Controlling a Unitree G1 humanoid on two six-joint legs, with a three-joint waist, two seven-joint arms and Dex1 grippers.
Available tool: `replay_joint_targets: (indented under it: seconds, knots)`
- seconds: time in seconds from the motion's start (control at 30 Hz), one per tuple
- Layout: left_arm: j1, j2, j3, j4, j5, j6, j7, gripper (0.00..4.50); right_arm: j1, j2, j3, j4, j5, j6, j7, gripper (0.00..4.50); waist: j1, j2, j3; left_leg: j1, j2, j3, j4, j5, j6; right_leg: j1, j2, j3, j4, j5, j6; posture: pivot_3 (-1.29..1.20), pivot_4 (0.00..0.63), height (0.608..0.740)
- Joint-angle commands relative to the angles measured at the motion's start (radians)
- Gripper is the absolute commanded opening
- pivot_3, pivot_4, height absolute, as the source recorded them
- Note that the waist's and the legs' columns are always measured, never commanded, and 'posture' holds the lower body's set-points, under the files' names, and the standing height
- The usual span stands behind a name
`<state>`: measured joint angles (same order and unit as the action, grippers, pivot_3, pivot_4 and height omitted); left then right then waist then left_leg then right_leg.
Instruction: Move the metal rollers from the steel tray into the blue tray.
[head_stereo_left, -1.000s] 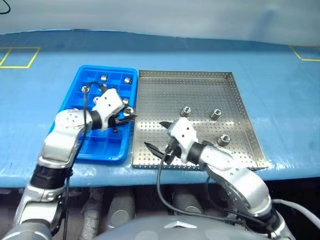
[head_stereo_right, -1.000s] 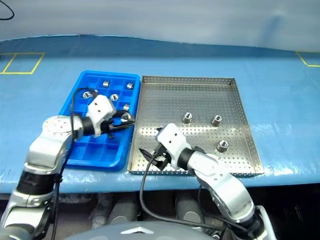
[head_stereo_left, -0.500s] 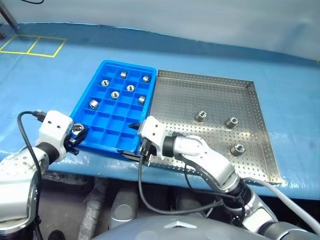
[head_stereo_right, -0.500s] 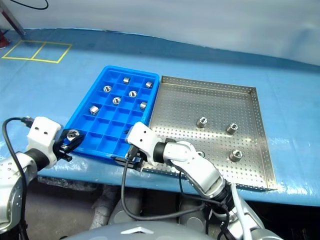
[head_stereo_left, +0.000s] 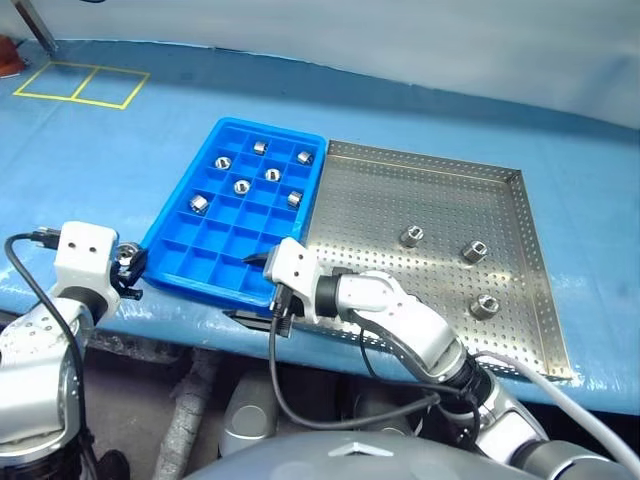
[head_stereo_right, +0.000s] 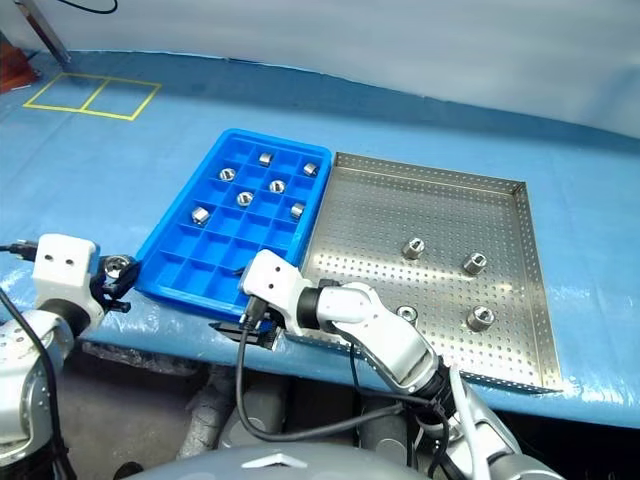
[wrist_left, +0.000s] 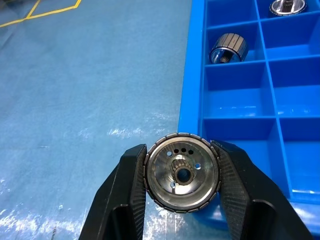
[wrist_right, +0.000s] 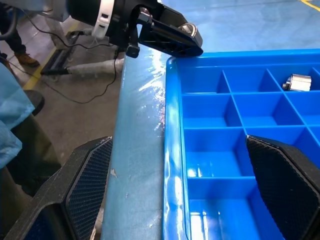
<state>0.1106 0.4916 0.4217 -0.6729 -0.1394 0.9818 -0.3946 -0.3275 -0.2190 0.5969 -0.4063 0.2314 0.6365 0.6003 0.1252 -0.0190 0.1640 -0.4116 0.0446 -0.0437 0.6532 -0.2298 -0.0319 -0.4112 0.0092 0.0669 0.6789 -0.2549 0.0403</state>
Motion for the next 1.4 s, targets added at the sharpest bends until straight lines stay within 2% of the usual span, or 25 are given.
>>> replay_joint_targets:
  seconds: [0.03,0.57,0.9,1.0,1.13,1.27,1.33,1.4]
  knots:
    - [-0.038,0.001,-0.008,-0.022,-0.05,-0.044,-0.022,1.72,0.01,0.002,-0.014,-0.055,-0.005,-0.009,-0.012,4.5,-0.001,0.0,0.0,0.0,0.0,0.0,0.0,0.0,0.0,0.0,0.0,0.0,0.0,0.0,0.0,0.3,0.15,0.74]
    - [-0.037,0.117,-0.075,-0.028,-0.056,0.093,0.007,1.72,0.047,-0.007,-0.032,-0.083,-0.015,0.004,-0.043,4.5,-0.038,0.0,0.0,0.0,0.0,0.0,-0.004,0.0,0.0,-0.001,0.0,0.0,0.0,0.001,0.001,0.26,0.15,0.74]
    - [-0.043,0.179,-0.113,-0.02,-0.041,0.193,0.034,1.72,0.058,-0.009,-0.043,-0.089,-0.019,0.005,-0.063,4.5,-0.044,0.0,0.0,0.001,0.0,0.0,-0.004,0.0,0.0,-0.002,0.0,0.0,0.0,0.0,0.001,0.24,0.15,0.74]
    - [-0.079,0.163,-0.112,-0.017,-0.054,0.174,0.041,2.76,0.063,-0.011,-0.05,-0.096,-0.02,0.008,-0.07,4.5,-0.049,0.0,0.0,0.001,0.0,0.0,-0.004,0.0,0.0,-0.002,0.0,0.0,0.0,0.0,0.0,0.23,0.15,0.74]
    - [-0.173,0.086,-0.099,-0.007,-0.1,0.099,0.037,4.05,0.074,-0.017,-0.063,-0.118,-0.02,0.014,-0.081,4.5,-0.048,0.0,0.0,0.0,0.0,-0.001,-0.004,0.001,-0.001,-0.001,0.0,-0.001,0.0,0.0,0.0,0.2,0.15,0.74]
    - [-0.243,0.079,-0.17,0.04,-0.149,-0.081,-0.076,4.05,0.099,-0.039,-0.092,-0.164,-0.018,0.031,-0.097,4.5,-0.056,-0.001,0.0,0.0,0.0,0.0,-0.004,0.001,-0.001,-0.001,0.0,0.0,-0.001,0.001,0.002,0.17,0.15,0.74]
    - [-0.282,0.092,-0.258,0.097,-0.157,-0.25,-0.193,4.05,0.122,-0.063,-0.114,-0.197,-0.016,0.044,-0.105,4.5,-0.055,-0.001,0.0,0.0,0.0,0.0,-0.004,0.001,-0.001,-0.001,0.0,0.0,-0.001,0.001,0.002,0.16,0.15,0.74]
    - [-0.325,0.084,-0.341,0.163,-0.188,-0.338,-0.304,4.05,0.151,-0.091,-0.134,-0.23,-0.014,0.059,-0.11,4.5,-0.061,-0.001,0.0,0.0,-0.001,0.0,-0.004,0.001,-0.001,-0.001,0.0,0.0,-0.001,0.002,0.0,0.12,0.15,0.74]
